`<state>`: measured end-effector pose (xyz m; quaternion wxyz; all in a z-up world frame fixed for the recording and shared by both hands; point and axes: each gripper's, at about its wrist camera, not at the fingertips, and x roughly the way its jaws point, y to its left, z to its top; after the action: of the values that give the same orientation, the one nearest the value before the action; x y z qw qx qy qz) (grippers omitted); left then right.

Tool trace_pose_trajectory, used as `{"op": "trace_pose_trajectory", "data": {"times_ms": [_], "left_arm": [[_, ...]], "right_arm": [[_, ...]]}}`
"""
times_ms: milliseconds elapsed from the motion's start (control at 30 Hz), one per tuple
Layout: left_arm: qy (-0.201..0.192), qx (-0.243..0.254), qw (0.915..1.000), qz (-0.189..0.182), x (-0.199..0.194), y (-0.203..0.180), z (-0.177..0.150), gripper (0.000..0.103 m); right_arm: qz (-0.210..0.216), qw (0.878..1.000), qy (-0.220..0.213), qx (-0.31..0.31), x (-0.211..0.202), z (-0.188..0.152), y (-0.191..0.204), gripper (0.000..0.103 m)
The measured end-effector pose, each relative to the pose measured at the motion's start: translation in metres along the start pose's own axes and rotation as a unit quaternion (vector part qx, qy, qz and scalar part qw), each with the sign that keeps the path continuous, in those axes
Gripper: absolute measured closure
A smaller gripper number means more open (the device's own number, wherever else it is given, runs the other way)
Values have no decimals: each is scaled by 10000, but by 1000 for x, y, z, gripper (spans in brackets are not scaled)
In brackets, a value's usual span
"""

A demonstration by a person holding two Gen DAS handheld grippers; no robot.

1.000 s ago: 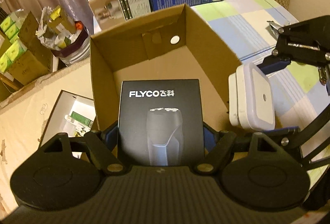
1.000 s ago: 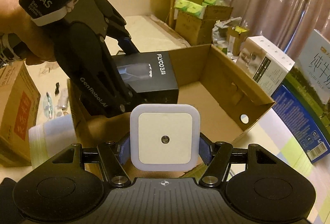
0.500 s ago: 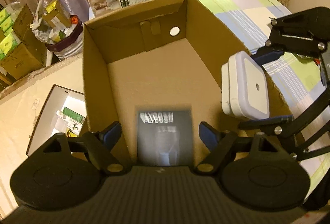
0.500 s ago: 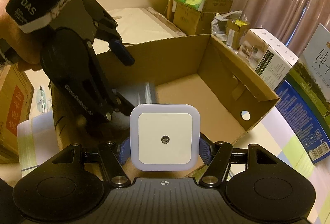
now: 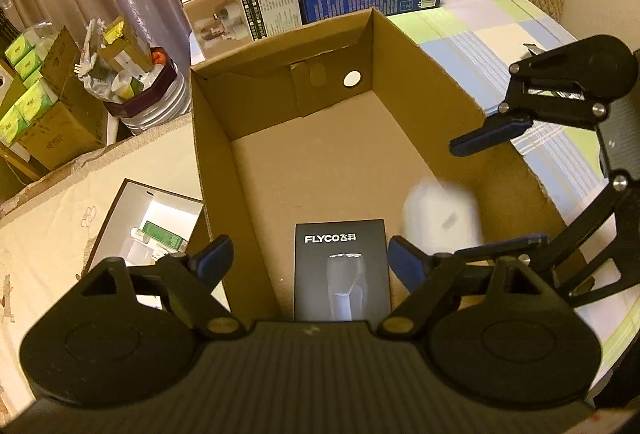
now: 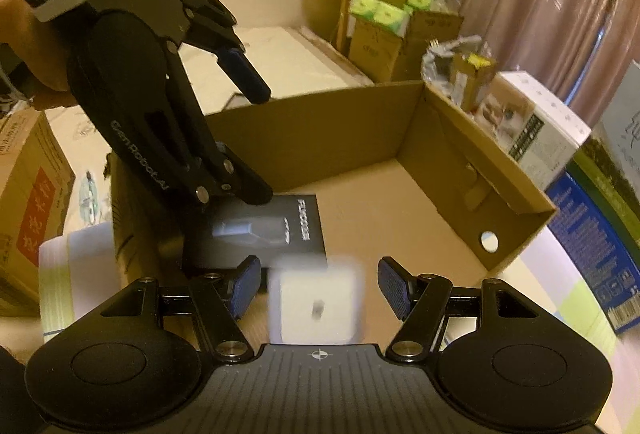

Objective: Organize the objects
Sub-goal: 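Carry the box and light into the cardboard box and open both tools, then move both empty tools back over the table items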

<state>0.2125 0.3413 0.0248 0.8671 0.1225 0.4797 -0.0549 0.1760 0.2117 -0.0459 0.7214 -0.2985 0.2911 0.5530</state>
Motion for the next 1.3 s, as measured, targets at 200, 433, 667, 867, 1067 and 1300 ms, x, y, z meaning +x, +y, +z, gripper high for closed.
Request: {"op": "trace_pose_trajectory", "data": {"times_ms": [200,433,667,867,1067,1300], "left_arm": [[-121,-81,9999,31,-11,0,-2,21],[-354,-267,9990,55,-34,-10,-5,19],[-687,-440,9967,5,-71,-36,-7,15],[-1035,-369,9939,-75,-106,-79,-10,6],[-1346,-330,9898,-328,-128,-130,-14,1],[-1588,-61,9835,-864,-132,-205,-4,1]], "right_arm": [[-132,9998,-132,-44,-14,0,1,39],[-376,9985,-387,102,-55,-4,6,38],[-737,9933,-629,635,-110,-22,11,37],[-1075,9820,-760,1356,-163,-57,16,35],[-1488,9573,-999,2269,-222,-115,29,24],[-2079,9249,-977,3030,-283,-190,40,16]]}}
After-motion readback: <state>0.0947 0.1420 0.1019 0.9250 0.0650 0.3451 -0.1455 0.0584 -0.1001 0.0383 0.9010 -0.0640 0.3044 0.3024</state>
